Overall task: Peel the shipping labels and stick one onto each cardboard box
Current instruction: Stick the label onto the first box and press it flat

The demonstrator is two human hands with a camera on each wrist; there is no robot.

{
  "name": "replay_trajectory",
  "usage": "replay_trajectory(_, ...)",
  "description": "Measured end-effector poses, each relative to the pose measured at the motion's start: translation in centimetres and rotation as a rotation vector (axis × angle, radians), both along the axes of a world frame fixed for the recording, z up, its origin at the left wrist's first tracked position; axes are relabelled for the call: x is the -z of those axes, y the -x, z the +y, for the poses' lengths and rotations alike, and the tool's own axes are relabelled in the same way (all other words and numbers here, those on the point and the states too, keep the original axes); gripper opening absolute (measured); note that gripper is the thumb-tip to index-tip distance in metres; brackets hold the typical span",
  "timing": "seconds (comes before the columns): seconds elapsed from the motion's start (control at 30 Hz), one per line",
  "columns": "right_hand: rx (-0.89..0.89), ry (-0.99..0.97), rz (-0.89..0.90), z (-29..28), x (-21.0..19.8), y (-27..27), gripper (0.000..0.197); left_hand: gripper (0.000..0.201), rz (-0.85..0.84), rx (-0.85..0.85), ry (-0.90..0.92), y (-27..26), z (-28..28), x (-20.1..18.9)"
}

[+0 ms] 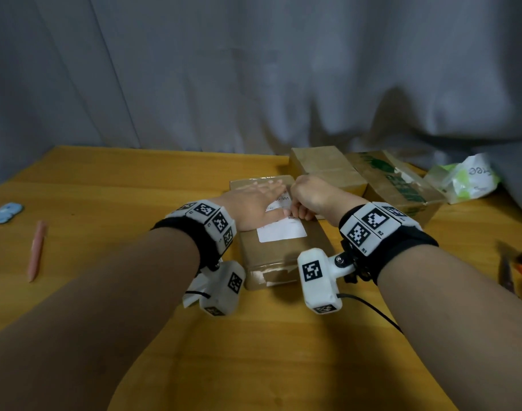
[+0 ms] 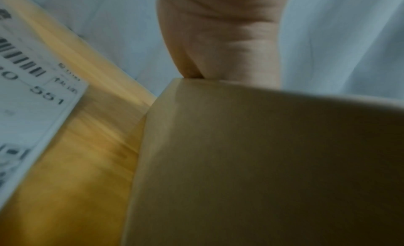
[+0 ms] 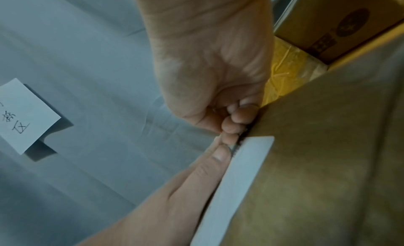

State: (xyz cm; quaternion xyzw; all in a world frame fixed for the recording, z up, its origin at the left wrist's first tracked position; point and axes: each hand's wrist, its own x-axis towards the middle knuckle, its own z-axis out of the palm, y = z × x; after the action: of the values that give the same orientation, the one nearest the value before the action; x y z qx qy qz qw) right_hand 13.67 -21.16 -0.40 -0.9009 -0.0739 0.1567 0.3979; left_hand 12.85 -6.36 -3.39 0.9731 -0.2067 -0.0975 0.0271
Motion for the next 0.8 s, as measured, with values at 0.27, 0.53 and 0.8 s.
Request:
replay_trajectory(0.27,-0.083,0.028,-0.085,-0.3,0.4,0.7,0.019,0.063,0.004,-0.214,-0.094,-1.0,2.0,-0.2)
replay_trajectory(0.53,-0.667,0.637,-0.204,0.4,1.9,2.8,0.06,0.049,-0.014,-0.401,0.404,-0.4,4.3,0.5)
replay_trajectory(0.8,-0.582,0.689,-0.223,3.5,2.1,0.6,0.06,0.042,-0.004,-0.408,0.508,-0.6,4.9,0.4)
